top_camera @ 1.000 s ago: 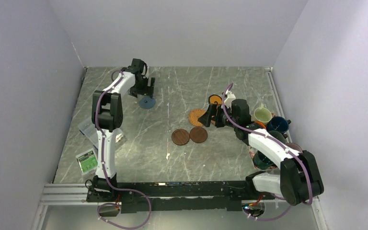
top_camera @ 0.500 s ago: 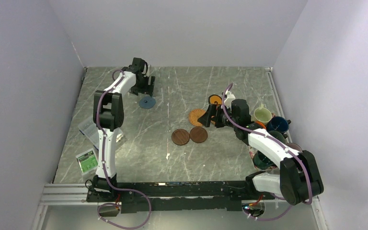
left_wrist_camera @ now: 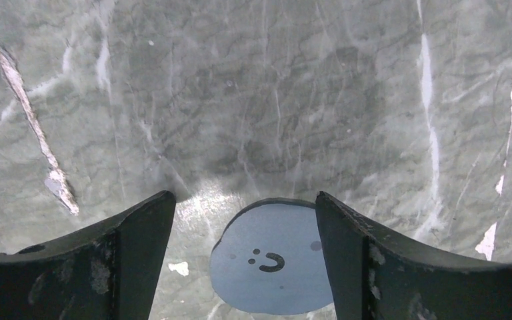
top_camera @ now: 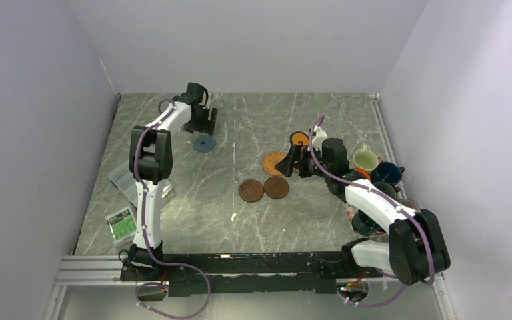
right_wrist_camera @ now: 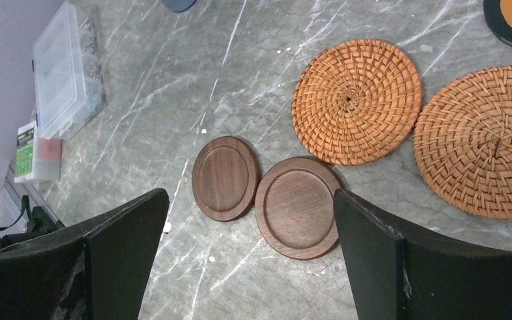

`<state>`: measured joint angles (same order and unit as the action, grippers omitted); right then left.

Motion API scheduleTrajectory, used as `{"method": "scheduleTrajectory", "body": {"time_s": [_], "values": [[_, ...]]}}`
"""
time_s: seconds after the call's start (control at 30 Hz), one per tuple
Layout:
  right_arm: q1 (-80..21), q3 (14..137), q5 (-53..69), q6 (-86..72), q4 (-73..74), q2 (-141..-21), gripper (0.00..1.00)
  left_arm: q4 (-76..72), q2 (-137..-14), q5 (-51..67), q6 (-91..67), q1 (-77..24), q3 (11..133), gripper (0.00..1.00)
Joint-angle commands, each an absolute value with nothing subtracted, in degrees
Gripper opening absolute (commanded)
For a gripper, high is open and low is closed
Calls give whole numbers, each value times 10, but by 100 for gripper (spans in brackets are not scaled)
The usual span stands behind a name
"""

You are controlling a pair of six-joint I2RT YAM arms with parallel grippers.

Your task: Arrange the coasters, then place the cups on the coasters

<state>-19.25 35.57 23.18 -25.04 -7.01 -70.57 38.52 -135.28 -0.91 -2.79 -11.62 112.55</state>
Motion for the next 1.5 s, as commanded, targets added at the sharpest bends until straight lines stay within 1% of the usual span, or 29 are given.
{"method": "scheduleTrajectory", "body": {"time_s": [0.0, 0.27, 0.63, 0.9, 1.07, 1.33, 1.47], "values": [[-190, 352, 245, -254, -99, -702, 100, 456, -1362, 10, -41, -132, 1055, 81], [-190, 351, 245, -256, -101, -698, 100, 429, -1301, 49, -73, -140, 936, 77], [-190, 349, 246, -259, -102, -692, 99, 413, -1201, 52, -131, -160, 777, 72], [-190, 350, 246, -259, -100, -688, 99, 372, -1136, 55, -202, -205, 659, 71], [-190, 350, 244, -258, -98, -684, 100, 354, -1095, 43, -252, -252, 596, 71], [-190, 351, 247, -260, -99, -688, 100, 361, -1072, 17, -295, -319, 541, 71], [-190, 351, 248, -261, -98, -686, 100, 361, -1047, 6, -318, -330, 519, 71]]}}
